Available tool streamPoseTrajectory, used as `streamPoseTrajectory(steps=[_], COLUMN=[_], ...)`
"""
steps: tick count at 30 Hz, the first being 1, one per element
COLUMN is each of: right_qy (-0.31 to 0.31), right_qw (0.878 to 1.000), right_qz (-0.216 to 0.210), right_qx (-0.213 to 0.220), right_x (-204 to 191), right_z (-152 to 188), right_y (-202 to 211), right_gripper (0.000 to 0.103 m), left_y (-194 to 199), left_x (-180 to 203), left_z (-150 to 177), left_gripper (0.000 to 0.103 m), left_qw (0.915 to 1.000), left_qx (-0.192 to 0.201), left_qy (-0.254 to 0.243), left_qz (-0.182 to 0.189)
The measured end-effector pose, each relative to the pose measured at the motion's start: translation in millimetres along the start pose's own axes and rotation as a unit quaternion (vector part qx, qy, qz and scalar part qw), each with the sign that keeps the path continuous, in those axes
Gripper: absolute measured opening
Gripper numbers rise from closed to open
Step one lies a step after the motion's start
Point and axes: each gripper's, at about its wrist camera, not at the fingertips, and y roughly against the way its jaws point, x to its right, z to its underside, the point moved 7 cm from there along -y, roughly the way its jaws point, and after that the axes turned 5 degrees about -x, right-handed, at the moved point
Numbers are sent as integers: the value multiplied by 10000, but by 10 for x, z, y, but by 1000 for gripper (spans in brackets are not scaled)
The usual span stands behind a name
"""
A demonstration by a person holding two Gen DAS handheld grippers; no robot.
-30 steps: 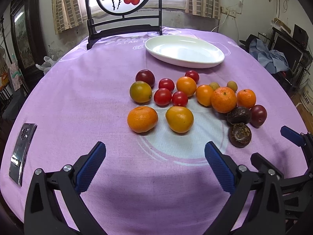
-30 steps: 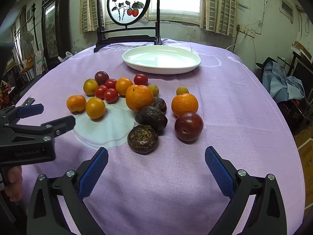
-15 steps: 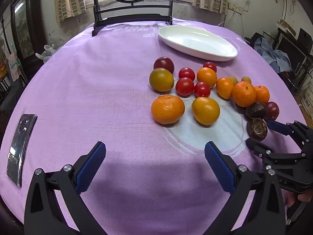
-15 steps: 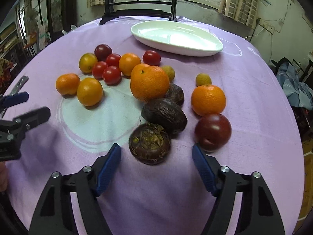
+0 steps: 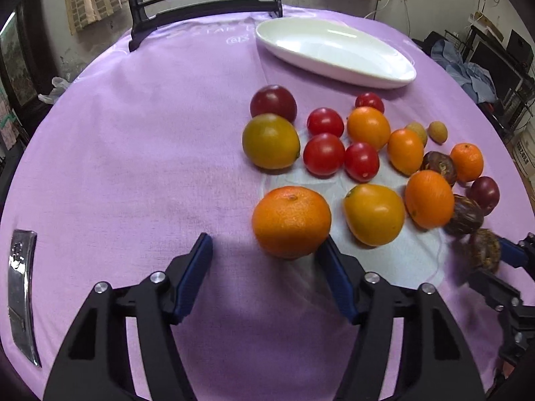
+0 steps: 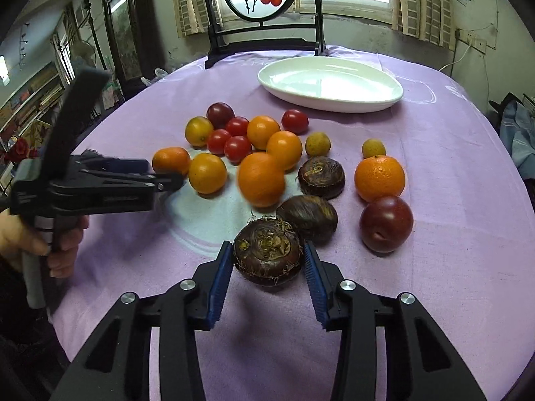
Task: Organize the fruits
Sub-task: 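Grasp a dark brown round fruit with the right tool while the left tool grasps a tangerine, then carry both fruits onto the white plate and open both tools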
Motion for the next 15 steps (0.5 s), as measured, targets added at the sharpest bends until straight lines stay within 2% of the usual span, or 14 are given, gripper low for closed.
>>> streamPoseTrajectory(steps=[3, 5, 7, 10, 12, 15], right_qy=[60, 105, 151, 223, 364, 572], right_qw=[9999, 9998, 9996, 9987, 9976, 9954], right_qz=[-24, -63, -121, -188, -69, 229], right_qx=[79, 130, 201, 424, 593, 738], right_x=[-17, -24, -27, 18, 71, 167], right_z=[-36, -69, -111, -298, -519, -908], right_y=[67, 112, 170, 303, 357, 288], right_gripper=[43, 43, 43, 43, 43, 43], left_y=[-20, -6, 6, 151, 309, 488], left_x=[46, 101, 137, 179, 192, 242], left_z=[-51, -83, -84, -147, -280, -656], left_gripper=[55, 40, 39, 39, 39, 39], left_qw=[9998, 9995, 9991, 9978, 9966, 9944], left_qx=[71, 143, 116, 223, 463, 757], left_qy=[-159, -296, -415, -540, -609, -651], left_qz=[-14, 23, 47, 304, 314, 344])
